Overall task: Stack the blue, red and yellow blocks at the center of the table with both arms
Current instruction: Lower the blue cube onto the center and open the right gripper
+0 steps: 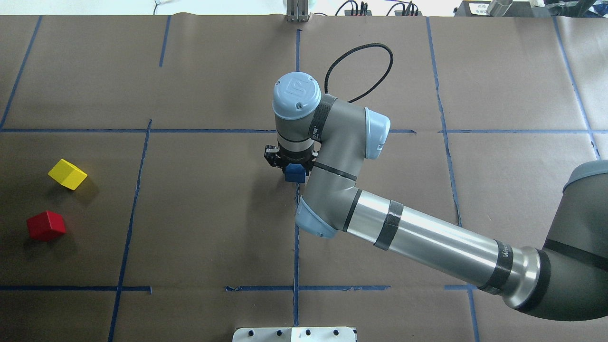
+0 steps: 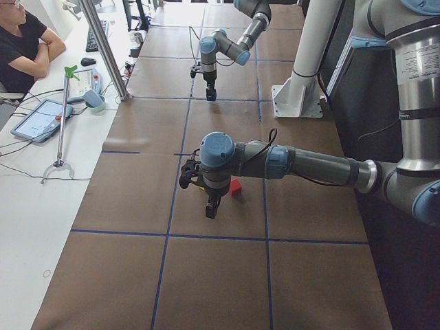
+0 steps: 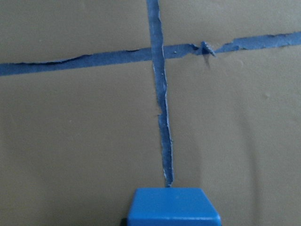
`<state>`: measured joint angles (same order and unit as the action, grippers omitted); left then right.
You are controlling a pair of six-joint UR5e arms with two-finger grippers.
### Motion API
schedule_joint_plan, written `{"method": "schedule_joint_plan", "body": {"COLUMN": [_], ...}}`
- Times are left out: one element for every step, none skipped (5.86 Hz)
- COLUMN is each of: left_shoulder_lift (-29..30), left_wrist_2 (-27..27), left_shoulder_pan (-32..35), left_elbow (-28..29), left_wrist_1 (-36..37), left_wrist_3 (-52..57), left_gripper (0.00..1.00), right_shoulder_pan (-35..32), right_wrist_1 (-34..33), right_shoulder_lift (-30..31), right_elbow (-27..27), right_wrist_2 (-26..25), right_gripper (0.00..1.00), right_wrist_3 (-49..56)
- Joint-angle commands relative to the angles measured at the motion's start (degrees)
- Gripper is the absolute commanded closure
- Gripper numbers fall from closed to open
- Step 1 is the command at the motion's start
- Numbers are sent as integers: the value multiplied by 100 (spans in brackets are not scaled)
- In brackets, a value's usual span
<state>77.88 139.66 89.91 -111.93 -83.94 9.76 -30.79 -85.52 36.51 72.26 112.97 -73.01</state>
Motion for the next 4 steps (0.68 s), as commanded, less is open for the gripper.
{"method": "schedule_joint_plan", "body": {"left_shoulder_lift": [-1, -1, 17, 8], "left_wrist_2": [-17, -9, 0, 0], "left_shoulder_pan": [0, -9, -104, -488], "left_elbow": [-22, -31, -65, -74], "left_wrist_1": [0, 0, -35, -314], "left_wrist_3": [0, -35, -331, -578], "left_gripper": [0, 0, 0, 0], "right_shoulder_pan": [29, 20, -84, -338], "right_wrist_1": [8, 9, 9, -18], "right_shoulder_lift": [5, -3, 232, 965], "right_elbow": [16, 138, 635, 1754], "right_wrist_2": [-12, -12, 31, 110], "right_gripper": [0, 0, 0, 0], "right_wrist_3": [50, 59, 59, 59]}}
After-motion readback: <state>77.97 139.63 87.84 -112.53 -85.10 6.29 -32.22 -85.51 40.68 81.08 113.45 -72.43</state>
